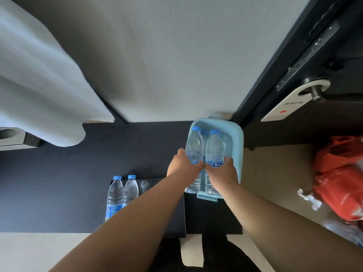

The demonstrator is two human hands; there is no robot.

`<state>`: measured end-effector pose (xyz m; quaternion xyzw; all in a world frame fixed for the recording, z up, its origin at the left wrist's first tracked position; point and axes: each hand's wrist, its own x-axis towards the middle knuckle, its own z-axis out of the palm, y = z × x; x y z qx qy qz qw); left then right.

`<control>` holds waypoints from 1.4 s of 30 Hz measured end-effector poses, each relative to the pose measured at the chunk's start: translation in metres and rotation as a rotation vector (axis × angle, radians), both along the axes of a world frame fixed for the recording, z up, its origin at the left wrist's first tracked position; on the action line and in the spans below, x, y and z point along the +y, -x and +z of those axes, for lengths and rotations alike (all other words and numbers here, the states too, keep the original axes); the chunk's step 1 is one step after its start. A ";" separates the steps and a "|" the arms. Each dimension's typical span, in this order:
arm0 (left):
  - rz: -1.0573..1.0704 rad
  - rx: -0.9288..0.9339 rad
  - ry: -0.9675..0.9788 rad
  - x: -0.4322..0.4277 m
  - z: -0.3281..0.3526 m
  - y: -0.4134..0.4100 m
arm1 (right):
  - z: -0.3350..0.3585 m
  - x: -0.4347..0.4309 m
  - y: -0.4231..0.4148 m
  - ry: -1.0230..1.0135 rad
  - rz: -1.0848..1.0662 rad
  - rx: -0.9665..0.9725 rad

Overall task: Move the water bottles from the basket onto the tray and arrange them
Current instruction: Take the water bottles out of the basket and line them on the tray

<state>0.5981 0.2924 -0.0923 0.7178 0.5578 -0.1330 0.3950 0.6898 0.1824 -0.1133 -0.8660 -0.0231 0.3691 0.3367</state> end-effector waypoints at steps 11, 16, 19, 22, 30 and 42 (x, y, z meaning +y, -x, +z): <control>0.119 0.068 -0.032 0.025 0.004 0.104 | 0.007 0.039 0.080 -0.050 0.104 0.011; 0.147 0.138 -0.031 0.029 -0.011 0.157 | 0.000 0.046 0.121 -0.041 0.217 0.013; 0.157 0.169 -0.029 0.030 -0.019 0.179 | -0.008 0.047 0.142 -0.027 0.258 0.036; 0.163 0.175 -0.005 0.027 -0.028 0.197 | -0.021 0.047 0.159 -0.002 0.274 0.079; 0.140 0.258 -0.004 0.021 -0.073 0.223 | -0.070 0.047 0.194 0.092 0.243 0.175; 0.042 0.340 -0.044 0.002 -0.115 0.236 | -0.114 0.035 0.222 0.162 0.219 0.165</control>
